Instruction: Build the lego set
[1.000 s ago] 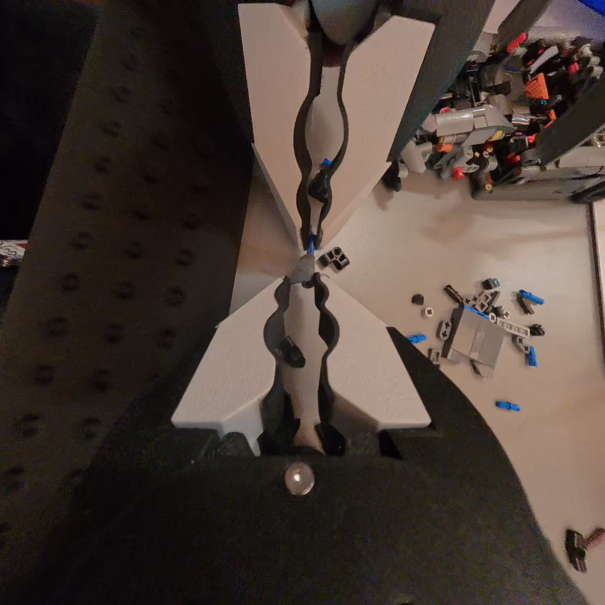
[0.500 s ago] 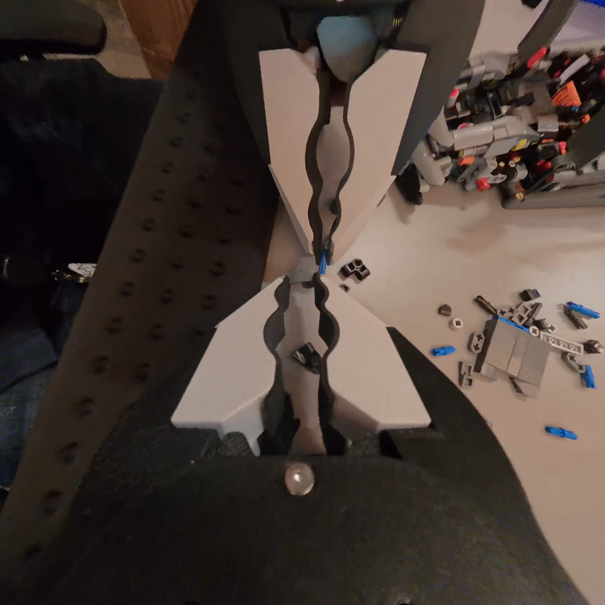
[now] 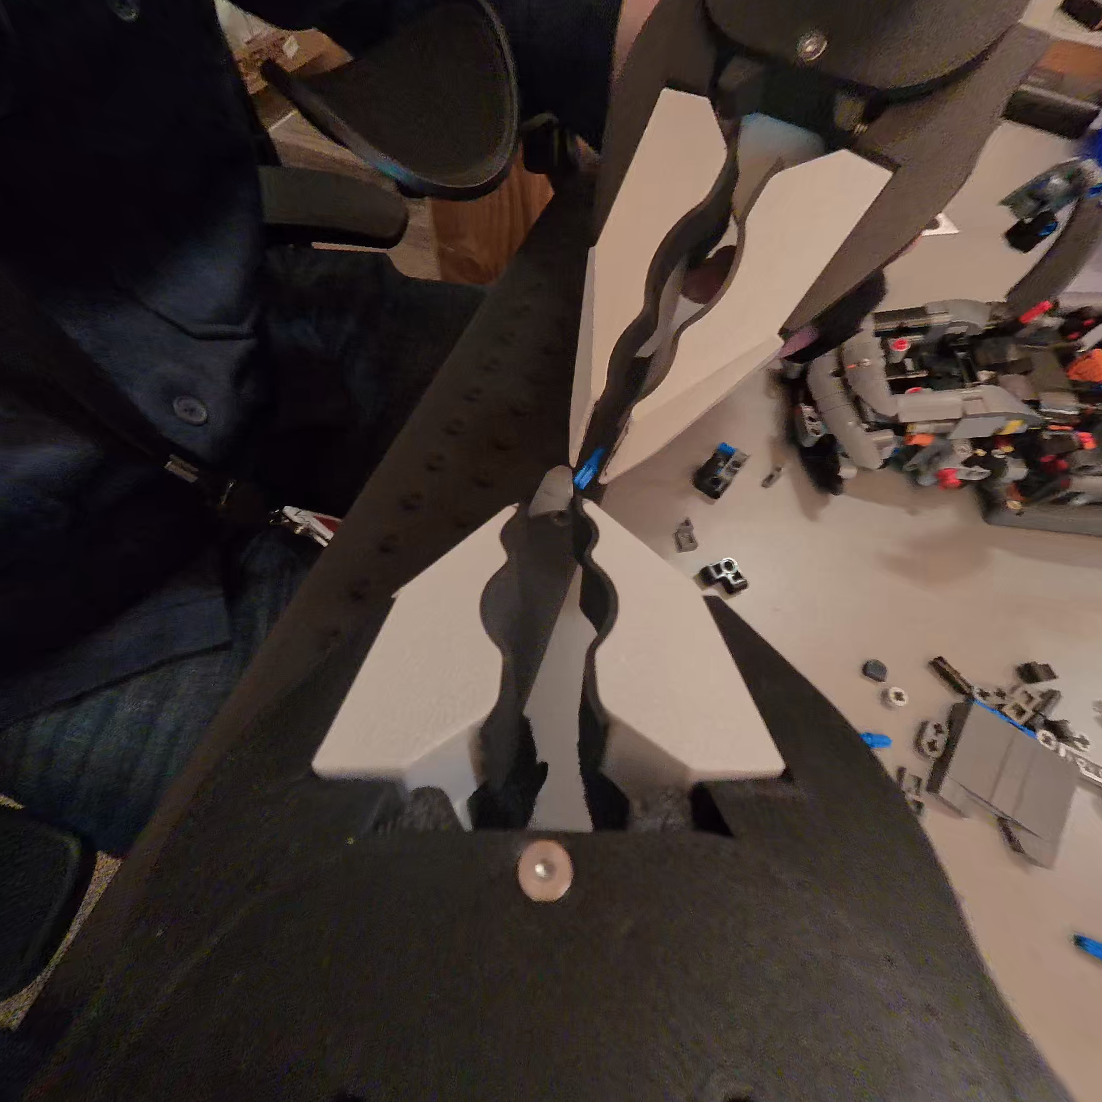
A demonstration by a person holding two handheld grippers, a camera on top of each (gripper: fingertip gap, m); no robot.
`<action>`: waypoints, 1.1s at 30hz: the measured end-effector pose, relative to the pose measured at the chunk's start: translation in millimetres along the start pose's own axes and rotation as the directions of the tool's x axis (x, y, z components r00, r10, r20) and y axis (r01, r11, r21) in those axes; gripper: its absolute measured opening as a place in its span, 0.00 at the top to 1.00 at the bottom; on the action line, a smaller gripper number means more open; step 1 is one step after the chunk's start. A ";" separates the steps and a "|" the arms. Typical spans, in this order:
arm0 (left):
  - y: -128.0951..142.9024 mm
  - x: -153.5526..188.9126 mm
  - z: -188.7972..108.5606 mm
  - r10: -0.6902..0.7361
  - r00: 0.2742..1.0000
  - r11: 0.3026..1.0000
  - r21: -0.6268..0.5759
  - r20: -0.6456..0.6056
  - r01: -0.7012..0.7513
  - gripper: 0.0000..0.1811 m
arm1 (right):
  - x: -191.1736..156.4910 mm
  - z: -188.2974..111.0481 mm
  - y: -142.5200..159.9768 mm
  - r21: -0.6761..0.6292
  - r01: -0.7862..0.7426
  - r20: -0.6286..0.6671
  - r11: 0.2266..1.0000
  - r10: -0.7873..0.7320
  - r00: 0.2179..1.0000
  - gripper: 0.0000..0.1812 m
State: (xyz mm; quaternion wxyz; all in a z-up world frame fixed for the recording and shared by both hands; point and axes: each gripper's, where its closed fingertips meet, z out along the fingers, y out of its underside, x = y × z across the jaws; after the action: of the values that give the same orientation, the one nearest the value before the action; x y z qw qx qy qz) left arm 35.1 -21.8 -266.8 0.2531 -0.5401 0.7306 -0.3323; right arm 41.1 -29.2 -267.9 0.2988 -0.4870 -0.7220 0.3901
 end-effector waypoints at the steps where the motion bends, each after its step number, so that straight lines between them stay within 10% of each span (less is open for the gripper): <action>1: 3.0 2.0 2.5 0.006 1.000 1.000 -0.019 -0.010 -0.006 0.99 | -2.2 1.5 2.6 -0.014 0.002 0.009 1.000 -0.002 1.000 0.93; 15: 25.1 12.0 24.1 0.014 0.998 0.988 -0.151 -0.056 -0.023 0.99 | -0.1 3.4 33.2 -0.251 -0.106 -0.075 0.962 0.090 0.993 0.83; 33: 21.3 9.9 29.8 0.018 1.000 0.985 -0.170 -0.017 -0.021 0.99 | -10.1 11.7 34.0 -0.273 -0.309 -0.331 0.911 0.212 0.919 0.93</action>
State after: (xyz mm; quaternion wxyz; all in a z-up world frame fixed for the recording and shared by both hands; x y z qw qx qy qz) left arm 40.7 -33.5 -302.5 0.2038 -0.5500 0.7636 -0.2701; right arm 51.2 -34.4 -303.5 0.2645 -0.6743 -0.6508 0.2276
